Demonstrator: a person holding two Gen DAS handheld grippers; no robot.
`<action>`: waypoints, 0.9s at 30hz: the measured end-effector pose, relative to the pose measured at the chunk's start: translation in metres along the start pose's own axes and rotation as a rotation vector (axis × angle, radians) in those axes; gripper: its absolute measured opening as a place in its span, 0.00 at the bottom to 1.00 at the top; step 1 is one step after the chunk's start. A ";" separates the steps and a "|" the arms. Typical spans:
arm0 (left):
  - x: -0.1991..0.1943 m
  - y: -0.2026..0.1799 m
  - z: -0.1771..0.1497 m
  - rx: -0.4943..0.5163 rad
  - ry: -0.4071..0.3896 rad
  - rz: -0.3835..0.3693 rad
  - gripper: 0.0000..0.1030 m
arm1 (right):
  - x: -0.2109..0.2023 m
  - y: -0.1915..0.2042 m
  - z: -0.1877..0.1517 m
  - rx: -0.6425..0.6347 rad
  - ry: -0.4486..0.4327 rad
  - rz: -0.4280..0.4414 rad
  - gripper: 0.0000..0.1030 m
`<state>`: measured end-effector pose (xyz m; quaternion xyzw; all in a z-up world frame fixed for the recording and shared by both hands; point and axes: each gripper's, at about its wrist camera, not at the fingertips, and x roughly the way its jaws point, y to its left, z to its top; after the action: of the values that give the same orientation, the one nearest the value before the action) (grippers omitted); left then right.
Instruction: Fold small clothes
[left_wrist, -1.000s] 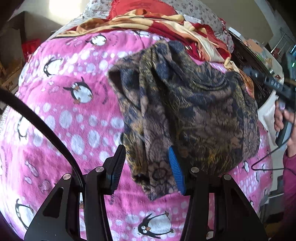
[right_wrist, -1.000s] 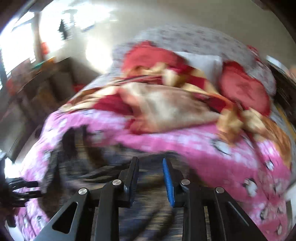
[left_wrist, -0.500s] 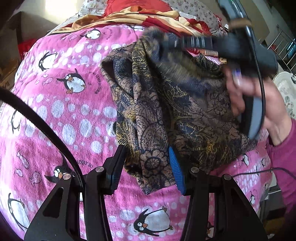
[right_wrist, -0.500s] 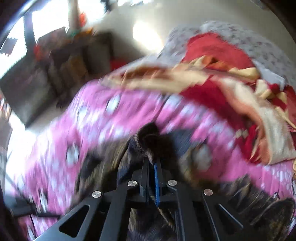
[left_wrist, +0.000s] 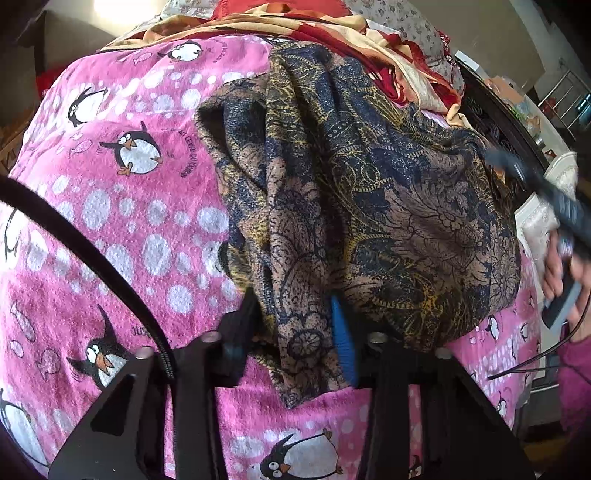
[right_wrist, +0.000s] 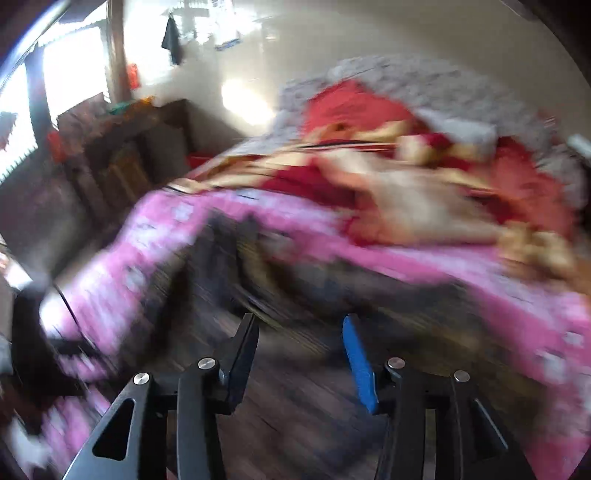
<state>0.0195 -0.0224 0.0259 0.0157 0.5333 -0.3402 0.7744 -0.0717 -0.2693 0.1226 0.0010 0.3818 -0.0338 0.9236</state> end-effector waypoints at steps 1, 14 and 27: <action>-0.002 0.002 0.001 -0.004 -0.002 -0.003 0.25 | -0.016 -0.019 -0.016 -0.016 0.003 -0.074 0.44; -0.020 0.007 -0.022 -0.066 -0.018 -0.007 0.19 | 0.035 -0.164 -0.013 0.385 0.053 -0.181 0.43; -0.021 -0.002 -0.026 -0.024 -0.036 0.027 0.19 | 0.022 0.004 0.029 -0.242 0.034 0.051 0.50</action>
<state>-0.0071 -0.0036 0.0329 0.0076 0.5230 -0.3235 0.7885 -0.0355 -0.2670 0.1279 -0.1003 0.3984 0.0359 0.9110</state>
